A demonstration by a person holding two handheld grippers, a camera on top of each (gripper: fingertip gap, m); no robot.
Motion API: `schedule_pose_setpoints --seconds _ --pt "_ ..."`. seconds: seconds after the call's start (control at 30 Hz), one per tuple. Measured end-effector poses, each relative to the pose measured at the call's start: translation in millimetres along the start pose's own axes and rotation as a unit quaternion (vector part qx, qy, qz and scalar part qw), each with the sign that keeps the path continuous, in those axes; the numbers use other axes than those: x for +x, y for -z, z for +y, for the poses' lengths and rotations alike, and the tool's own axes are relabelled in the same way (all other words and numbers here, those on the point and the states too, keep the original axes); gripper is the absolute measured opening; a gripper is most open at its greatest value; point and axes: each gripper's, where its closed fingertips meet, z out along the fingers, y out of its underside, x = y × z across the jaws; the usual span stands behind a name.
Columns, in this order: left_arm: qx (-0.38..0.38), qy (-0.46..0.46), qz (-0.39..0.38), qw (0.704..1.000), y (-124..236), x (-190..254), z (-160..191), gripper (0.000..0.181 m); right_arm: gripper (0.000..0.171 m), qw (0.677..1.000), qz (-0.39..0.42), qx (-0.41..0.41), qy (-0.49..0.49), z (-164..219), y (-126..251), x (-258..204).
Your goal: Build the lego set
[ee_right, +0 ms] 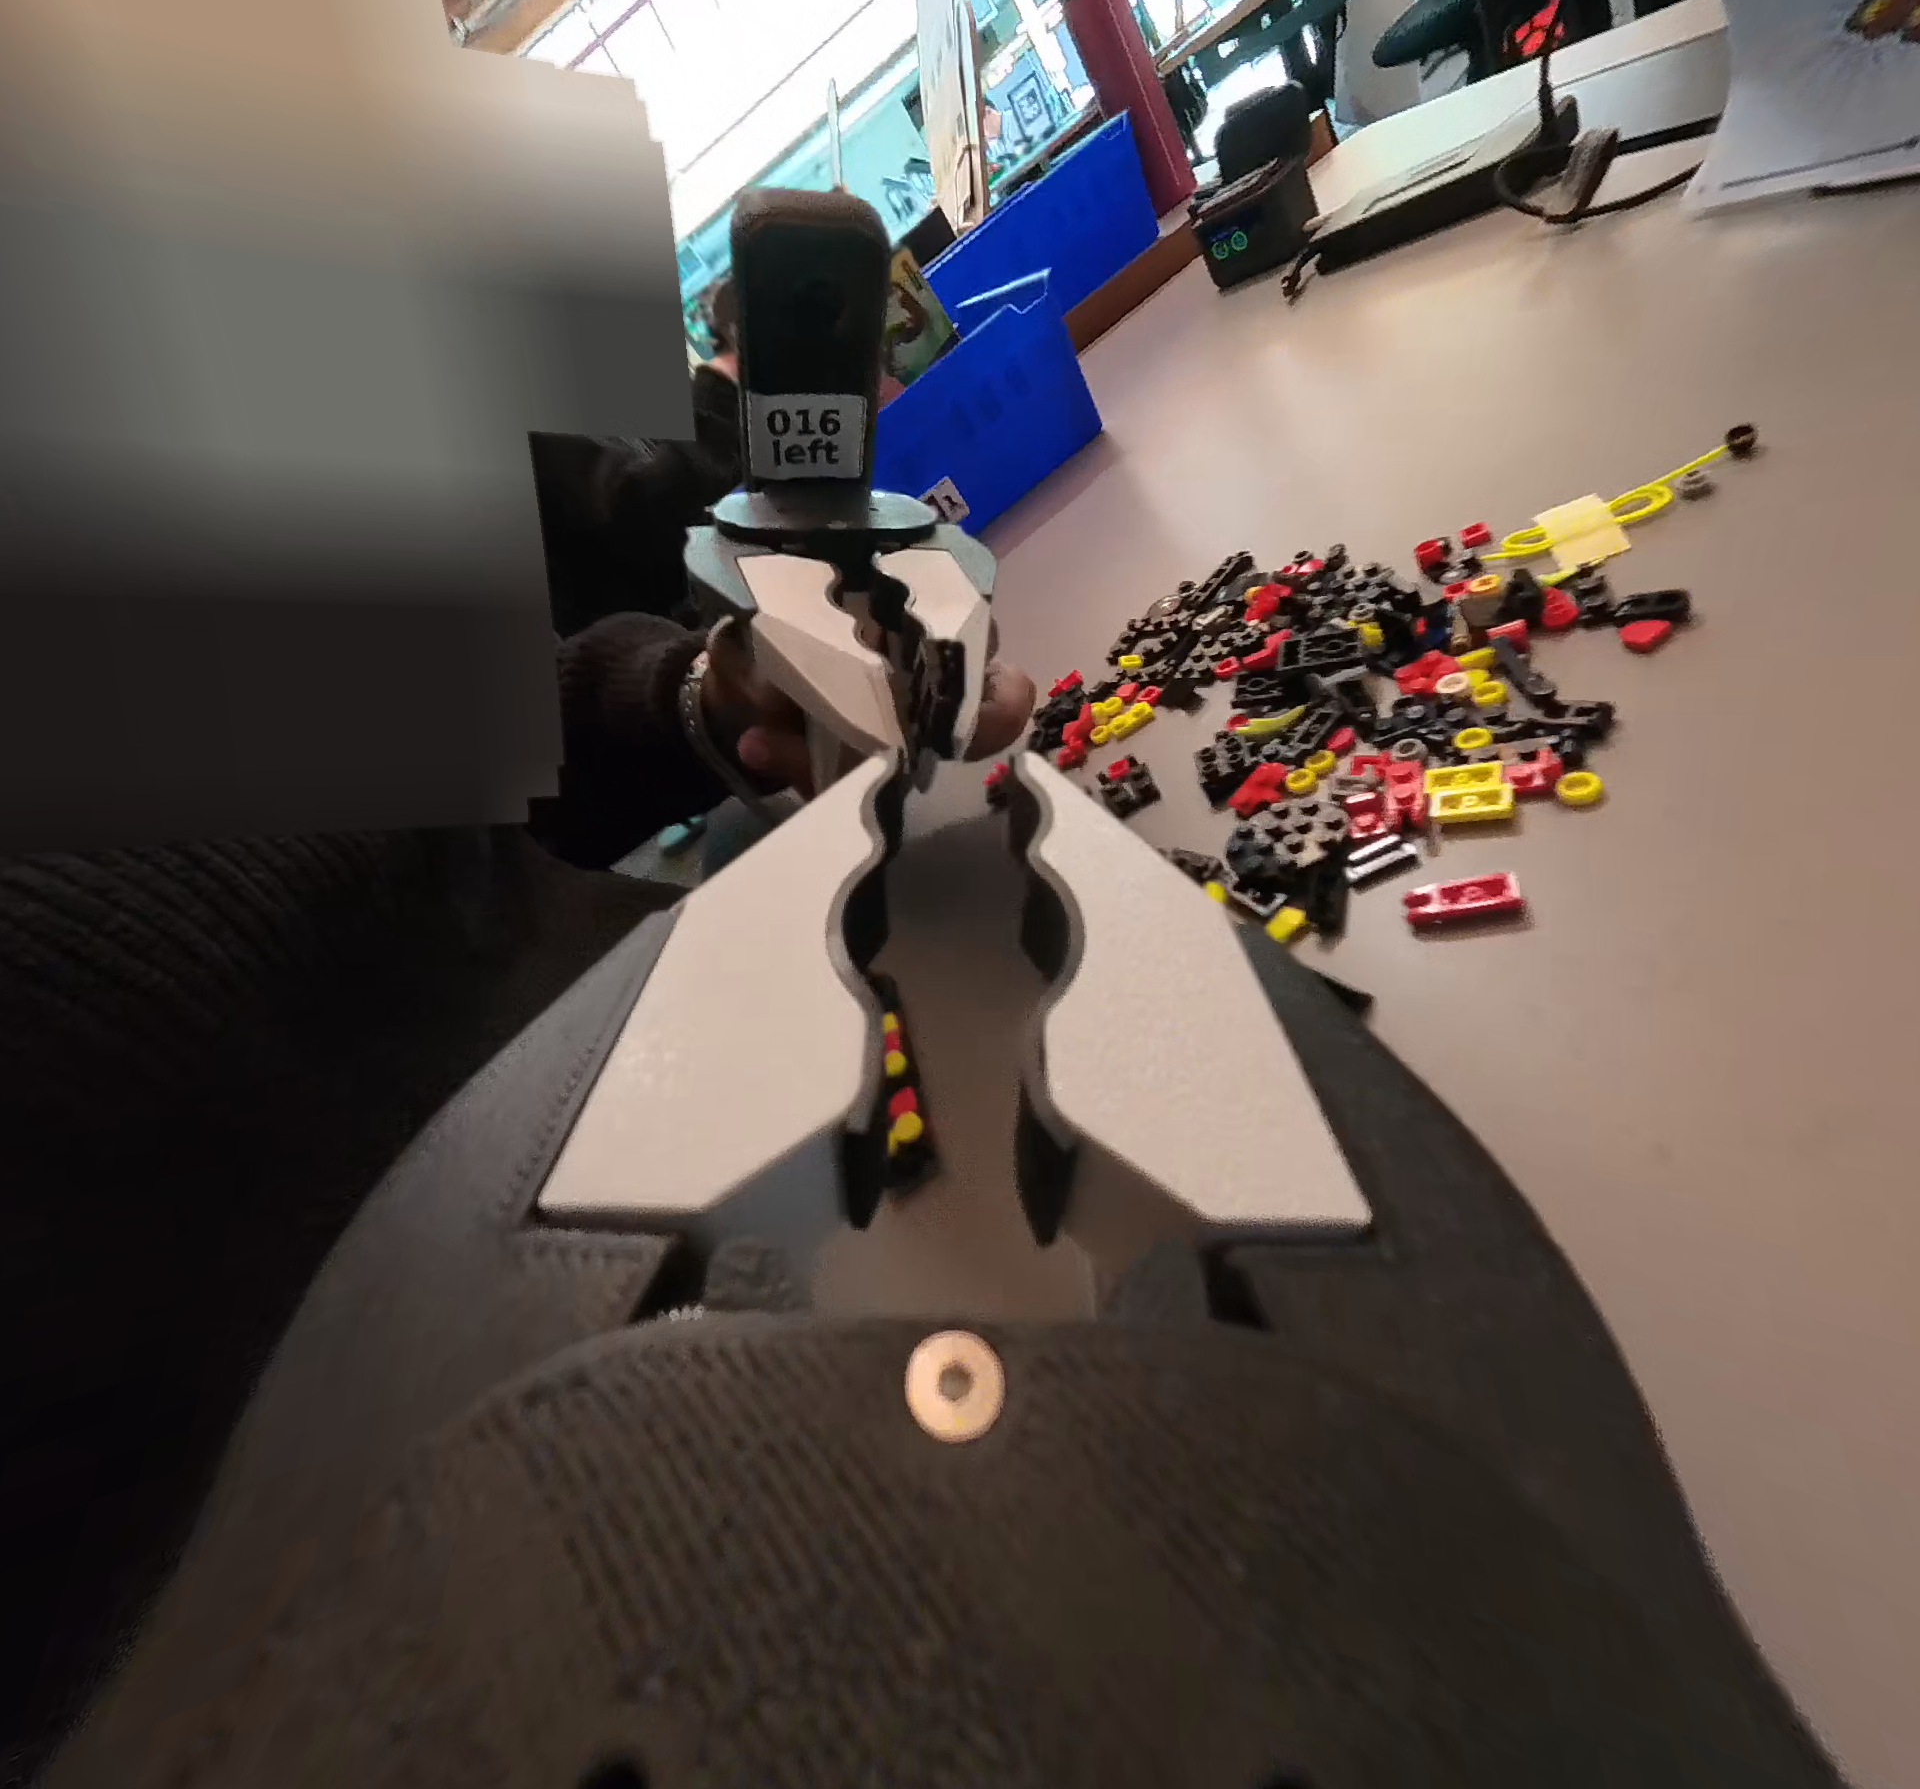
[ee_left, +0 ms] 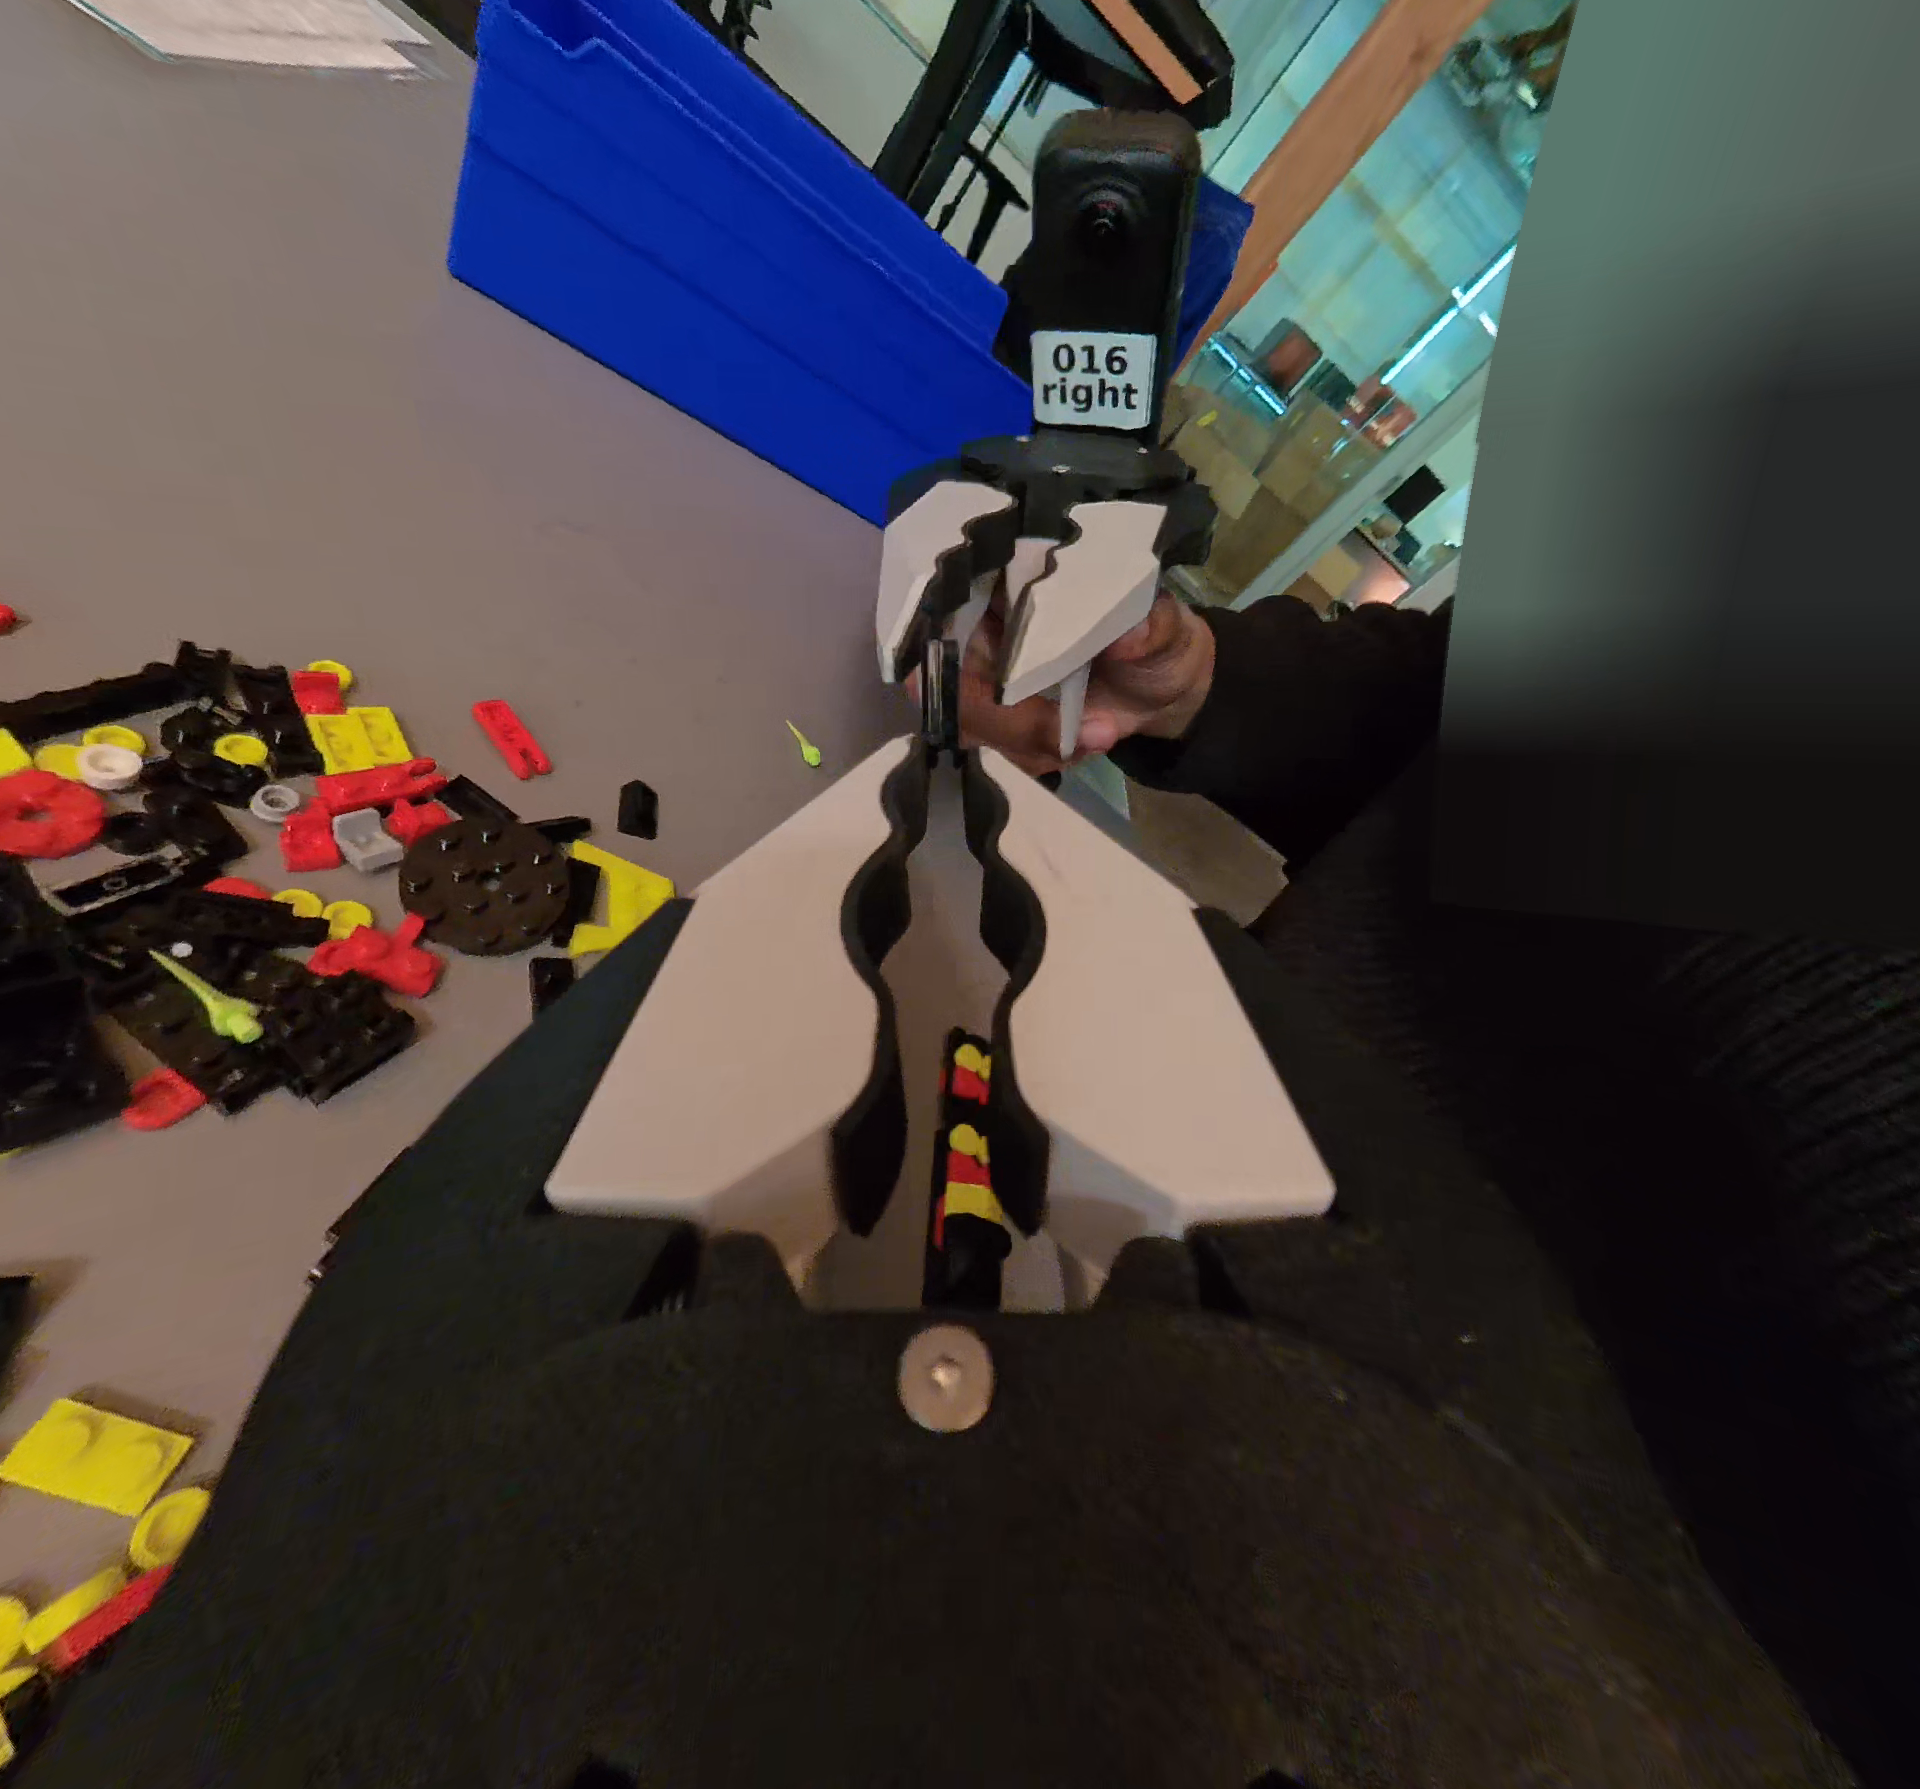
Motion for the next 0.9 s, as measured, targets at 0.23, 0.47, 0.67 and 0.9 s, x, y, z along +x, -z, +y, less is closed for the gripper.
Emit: schedule_pose_setpoints --seconds 0.23,0.47,0.67,0.9 --pt "-0.076 0.079 0.039 0.993 -2.2 1.6 22.3 0.004 0.029 0.994 -0.013 -0.032 0.103 7.3 0.0 -9.9" --pt "-0.211 0.121 0.049 0.969 1.0 4.9 68.4 0.004 0.030 0.945 0.011 -0.125 0.303 42.0 -3.1 -17.2" --pt "-0.236 0.136 0.054 0.961 1.4 5.9 78.9 0.004 0.030 0.896 0.037 -0.198 0.396 70.9 -9.4 -8.7" --pt "-0.248 0.124 0.050 0.960 0.1 9.3 81.5 0.004 0.031 0.877 0.034 -0.210 0.431 79.5 -14.1 -12.1"
